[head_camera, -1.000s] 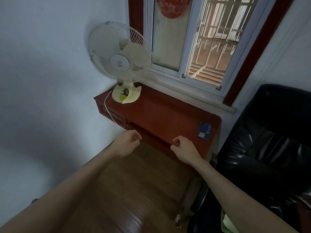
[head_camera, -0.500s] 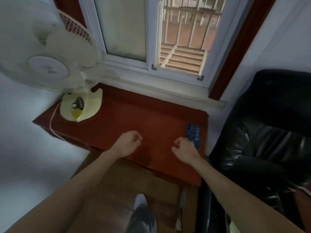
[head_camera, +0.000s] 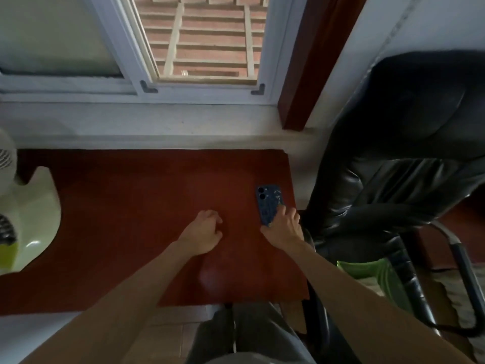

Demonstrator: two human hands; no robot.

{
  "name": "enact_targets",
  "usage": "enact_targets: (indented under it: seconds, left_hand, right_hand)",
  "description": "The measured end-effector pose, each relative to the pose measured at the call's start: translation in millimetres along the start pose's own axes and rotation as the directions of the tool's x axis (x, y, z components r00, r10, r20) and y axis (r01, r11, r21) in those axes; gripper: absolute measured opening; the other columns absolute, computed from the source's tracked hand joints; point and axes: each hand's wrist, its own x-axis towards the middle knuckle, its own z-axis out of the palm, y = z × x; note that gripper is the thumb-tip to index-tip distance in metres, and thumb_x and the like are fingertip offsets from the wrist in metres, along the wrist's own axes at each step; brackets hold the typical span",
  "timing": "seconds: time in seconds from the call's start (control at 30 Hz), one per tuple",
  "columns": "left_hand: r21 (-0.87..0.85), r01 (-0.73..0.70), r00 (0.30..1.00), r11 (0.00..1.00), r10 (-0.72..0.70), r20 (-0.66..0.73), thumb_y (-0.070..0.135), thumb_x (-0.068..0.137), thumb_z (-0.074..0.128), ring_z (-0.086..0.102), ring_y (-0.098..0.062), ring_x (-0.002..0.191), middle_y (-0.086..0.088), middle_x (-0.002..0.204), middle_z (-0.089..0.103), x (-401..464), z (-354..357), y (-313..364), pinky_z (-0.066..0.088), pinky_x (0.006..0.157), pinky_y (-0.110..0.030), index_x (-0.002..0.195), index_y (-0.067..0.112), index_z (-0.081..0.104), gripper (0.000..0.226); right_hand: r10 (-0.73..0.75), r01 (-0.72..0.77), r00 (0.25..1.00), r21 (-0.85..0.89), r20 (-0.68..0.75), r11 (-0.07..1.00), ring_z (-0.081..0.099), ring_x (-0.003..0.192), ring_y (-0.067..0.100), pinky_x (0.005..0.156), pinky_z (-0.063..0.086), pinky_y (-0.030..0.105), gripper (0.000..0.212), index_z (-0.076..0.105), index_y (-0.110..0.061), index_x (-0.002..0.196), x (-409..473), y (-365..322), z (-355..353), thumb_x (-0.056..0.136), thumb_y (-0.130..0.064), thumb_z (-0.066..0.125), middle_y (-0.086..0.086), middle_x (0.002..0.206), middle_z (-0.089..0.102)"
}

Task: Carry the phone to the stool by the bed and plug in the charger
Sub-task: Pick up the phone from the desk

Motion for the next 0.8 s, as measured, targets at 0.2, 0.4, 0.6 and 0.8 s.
enact_targets:
  seconds: [0.2,0.4,0.6,0.8]
  left_hand:
    - [0.113,0.036,0.983,0.993,-0.055,0.176,0.022,0.092,0.044,0.011,-0.022,0.148,-0.003,0.161,0.016,19,8,5,0.02,0.12,-0.04,0.146,0.014,0.034,0.055]
    - [0.239,0.034,0.948,0.97,-0.107,0.3,0.026,0.093,0.044,0.026,-0.027,0.141,-0.008,0.151,0.034,36,-7,3,0.03,0.115,-0.044,0.14,0.012,0.041,0.05]
    - [0.215,0.055,0.98,0.975,-0.093,0.173,0.028,0.091,0.047,0.037,-0.025,0.132,-0.007,0.139,0.047,46,-32,6,0.036,0.108,-0.038,0.129,0.013,0.052,0.041]
    - [0.226,-0.037,0.995,0.973,0.015,0.094,0.028,0.09,0.05,0.042,-0.025,0.124,-0.007,0.126,0.053,58,-67,19,0.037,0.101,-0.035,0.119,0.015,0.058,0.032]
  right_hand:
    - [0.01,-0.013,0.999,-0.082,-0.036,0.997,0.026,0.138,0.039,0.111,0.03,0.048,0.112,0.006,-0.008,0.153,41,-5,19,0.077,-0.066,0.064,0.023,0.151,0.023]
    - [-0.039,0.02,0.996,-0.234,-0.076,0.972,0.023,0.141,0.039,0.112,0.032,0.048,0.104,0.007,-0.012,0.152,54,5,38,0.08,-0.056,0.068,0.026,0.156,0.016]
    - [-0.102,0.089,0.994,-0.225,-0.044,0.97,0.037,0.126,0.037,0.102,0.04,0.042,0.103,0.02,-0.014,0.146,64,9,11,0.069,-0.05,0.078,0.021,0.139,0.037]
    - [0.015,-0.029,0.991,0.101,0.134,0.994,0.03,0.134,0.041,0.104,0.035,0.049,0.098,0.027,-0.02,0.147,68,8,-29,0.067,-0.06,0.066,0.018,0.142,0.041]
